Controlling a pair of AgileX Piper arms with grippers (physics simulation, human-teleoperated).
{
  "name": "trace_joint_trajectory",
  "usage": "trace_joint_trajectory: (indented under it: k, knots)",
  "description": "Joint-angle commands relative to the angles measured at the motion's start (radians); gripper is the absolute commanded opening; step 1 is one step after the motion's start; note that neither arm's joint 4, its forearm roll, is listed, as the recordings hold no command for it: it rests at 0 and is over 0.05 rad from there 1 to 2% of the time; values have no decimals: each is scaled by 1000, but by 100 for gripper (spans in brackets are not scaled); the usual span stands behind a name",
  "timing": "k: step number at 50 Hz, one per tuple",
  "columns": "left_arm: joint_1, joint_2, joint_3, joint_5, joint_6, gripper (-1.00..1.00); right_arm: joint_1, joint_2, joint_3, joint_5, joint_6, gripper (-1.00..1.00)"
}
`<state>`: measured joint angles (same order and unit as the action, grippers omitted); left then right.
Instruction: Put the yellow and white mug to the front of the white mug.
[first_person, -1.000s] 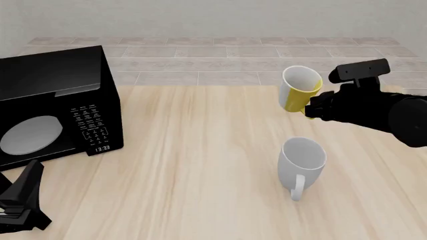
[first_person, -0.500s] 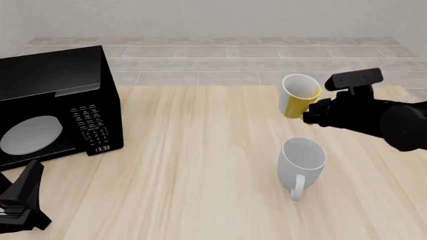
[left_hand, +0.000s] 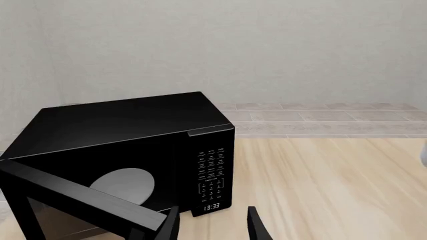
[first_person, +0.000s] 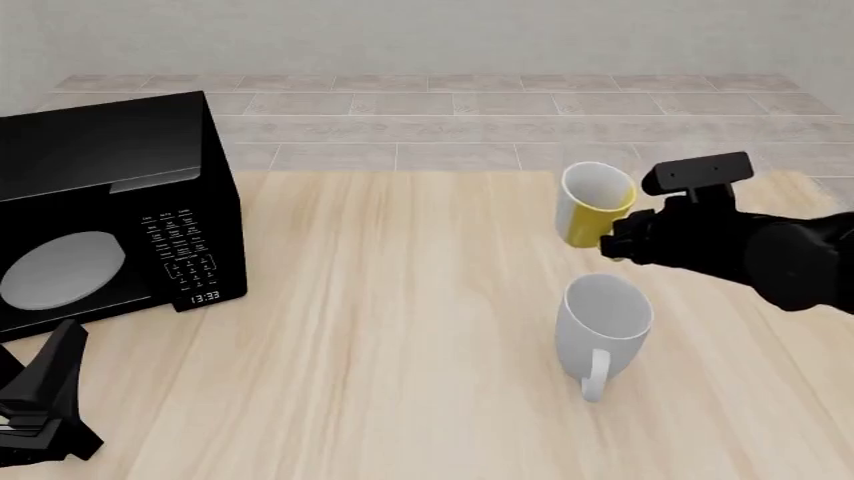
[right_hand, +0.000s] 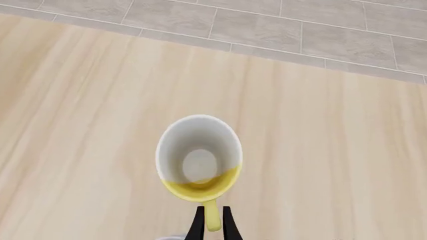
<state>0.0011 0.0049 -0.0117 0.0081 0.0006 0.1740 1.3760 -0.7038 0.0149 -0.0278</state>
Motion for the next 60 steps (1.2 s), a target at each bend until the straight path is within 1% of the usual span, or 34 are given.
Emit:
trace_joint_trajectory:
  k: [1,3,17,60]
  knots:
    - [0,-1,0,0,1,100,-2,27,6,-25,7,-100]
    - [0,-1,0,0,1,100,-2,31,8,-30,14,-100]
    - [0,-1,0,0,1,100,-4,58,10,-47,15,-100]
    - [0,-1,0,0,1,100,-17,162,-34,-64,23,-100]
